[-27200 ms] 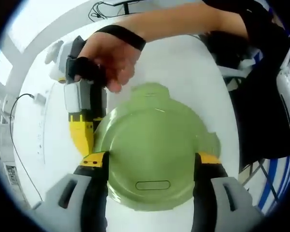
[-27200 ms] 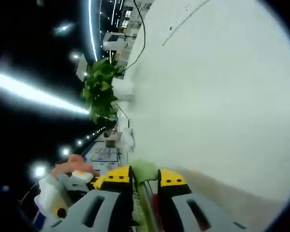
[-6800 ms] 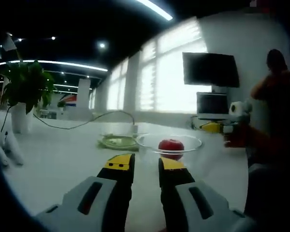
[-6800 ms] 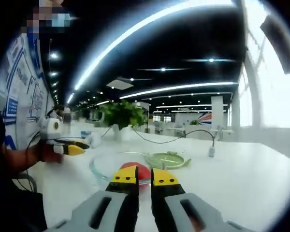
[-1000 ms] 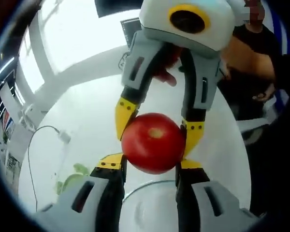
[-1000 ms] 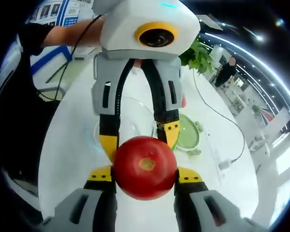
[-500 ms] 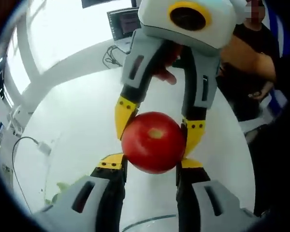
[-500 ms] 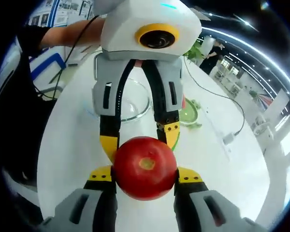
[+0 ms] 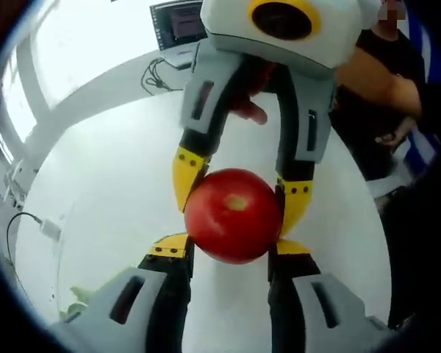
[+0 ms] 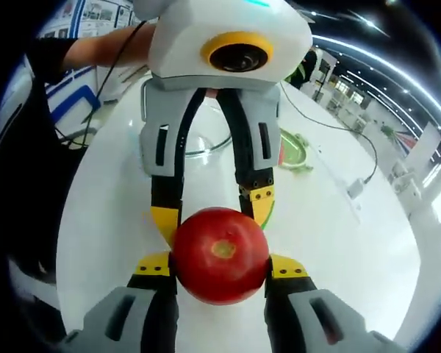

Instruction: Open container latches remove lid place lid upside down on tabletop take tomato from container place on tabletop

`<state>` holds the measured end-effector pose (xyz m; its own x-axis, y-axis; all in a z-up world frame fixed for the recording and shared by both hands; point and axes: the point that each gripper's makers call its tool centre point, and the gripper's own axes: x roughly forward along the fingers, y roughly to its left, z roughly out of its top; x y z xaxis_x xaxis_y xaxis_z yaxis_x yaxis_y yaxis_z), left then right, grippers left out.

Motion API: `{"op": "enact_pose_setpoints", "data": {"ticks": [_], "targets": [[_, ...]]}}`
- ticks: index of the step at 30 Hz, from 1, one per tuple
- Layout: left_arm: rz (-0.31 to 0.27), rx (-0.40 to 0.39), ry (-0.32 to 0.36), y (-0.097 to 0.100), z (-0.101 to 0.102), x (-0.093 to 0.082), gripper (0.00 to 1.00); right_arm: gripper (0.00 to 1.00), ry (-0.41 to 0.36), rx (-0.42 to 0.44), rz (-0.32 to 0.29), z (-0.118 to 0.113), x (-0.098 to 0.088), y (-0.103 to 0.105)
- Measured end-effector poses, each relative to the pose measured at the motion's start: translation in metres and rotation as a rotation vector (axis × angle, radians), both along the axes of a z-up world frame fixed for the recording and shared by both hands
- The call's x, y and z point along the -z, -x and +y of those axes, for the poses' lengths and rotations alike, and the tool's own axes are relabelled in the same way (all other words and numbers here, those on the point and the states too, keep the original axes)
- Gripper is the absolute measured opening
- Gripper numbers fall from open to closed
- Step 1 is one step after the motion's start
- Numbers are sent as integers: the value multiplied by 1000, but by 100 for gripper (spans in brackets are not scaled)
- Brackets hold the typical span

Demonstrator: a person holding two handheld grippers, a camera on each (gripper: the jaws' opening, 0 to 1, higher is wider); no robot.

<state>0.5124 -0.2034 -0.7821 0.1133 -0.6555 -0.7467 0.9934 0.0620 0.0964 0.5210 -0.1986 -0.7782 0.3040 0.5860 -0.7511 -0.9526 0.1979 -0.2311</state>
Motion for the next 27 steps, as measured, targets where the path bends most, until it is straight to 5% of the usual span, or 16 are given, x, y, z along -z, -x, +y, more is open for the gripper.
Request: {"op": "enact_pose_setpoints", "data": {"ticks": [8,27], "targets": [[36,7,-24,5,-6,22,31,42,2,11,48,-6,22,3],[50,18,-33,5,-10,38,31,42,6,41,87,-12,40,4]]}}
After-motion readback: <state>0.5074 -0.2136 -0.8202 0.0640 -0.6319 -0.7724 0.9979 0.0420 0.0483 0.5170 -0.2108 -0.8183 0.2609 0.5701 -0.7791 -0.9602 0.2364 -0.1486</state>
